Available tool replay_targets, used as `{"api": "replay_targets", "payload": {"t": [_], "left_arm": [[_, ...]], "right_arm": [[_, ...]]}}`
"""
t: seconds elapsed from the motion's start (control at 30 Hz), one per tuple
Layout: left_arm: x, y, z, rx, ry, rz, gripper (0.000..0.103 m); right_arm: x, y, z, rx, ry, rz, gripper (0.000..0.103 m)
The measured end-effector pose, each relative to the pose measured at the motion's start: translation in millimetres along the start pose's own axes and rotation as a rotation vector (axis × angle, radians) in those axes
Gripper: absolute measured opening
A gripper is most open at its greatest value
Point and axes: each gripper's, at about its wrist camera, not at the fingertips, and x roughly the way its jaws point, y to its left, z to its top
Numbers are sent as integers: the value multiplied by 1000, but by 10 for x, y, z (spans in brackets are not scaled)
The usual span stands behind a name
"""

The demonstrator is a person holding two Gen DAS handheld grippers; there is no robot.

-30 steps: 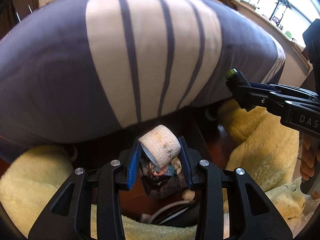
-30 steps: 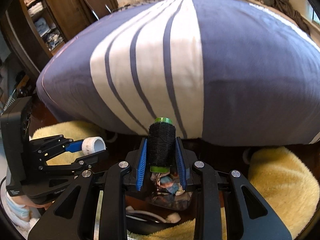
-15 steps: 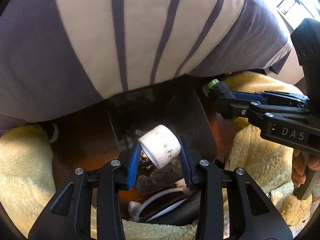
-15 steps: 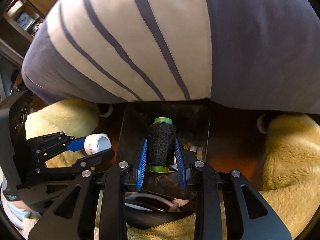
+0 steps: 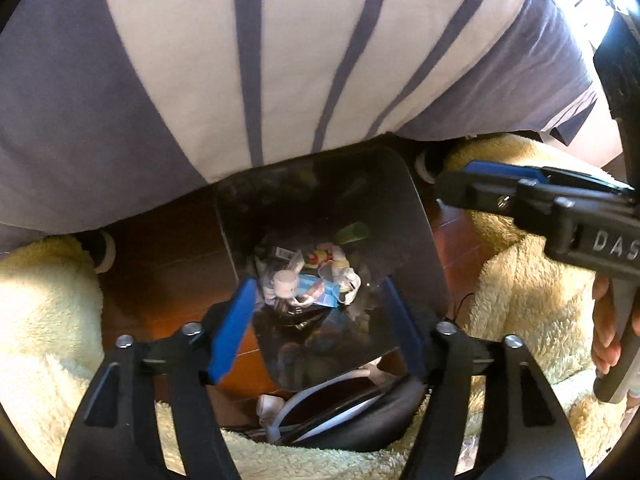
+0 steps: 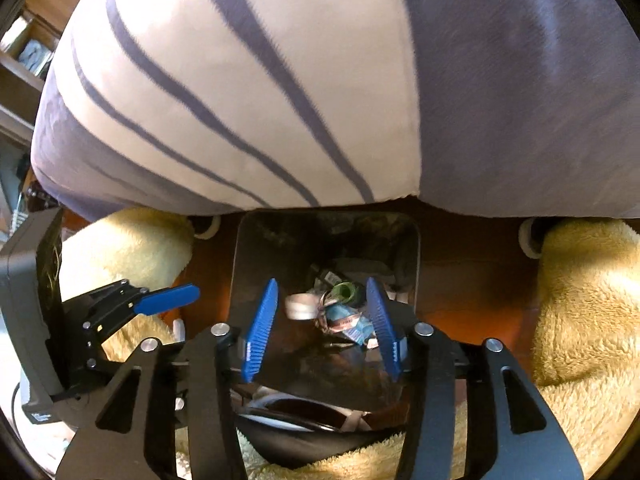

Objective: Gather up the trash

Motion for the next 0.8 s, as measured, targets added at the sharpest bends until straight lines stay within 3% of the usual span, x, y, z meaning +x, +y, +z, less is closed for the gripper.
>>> {"api": "replay_targets", "payload": {"t": [0.13, 0.2, 0.33, 0.5, 0.8], "left_arm": [[-184, 49, 23, -17, -41, 20, 80], [-288, 81, 40, -26, -69, 31, 86], [-606, 100, 67, -32, -153, 57, 95], [-1046, 108, 97, -33, -269, 94, 95], [-2011, 12, 192, -32, -516, 171, 95]], "right_arm": [[-152, -10, 25, -3, -54, -32, 77], [-249, -24, 27, -8, -91, -50, 94], [-472, -59, 34, -16, -175, -117, 99], [-766, -43, 77, -41, -266, -232, 99], [-1791, 247, 187, -114, -569, -333, 99]]}}
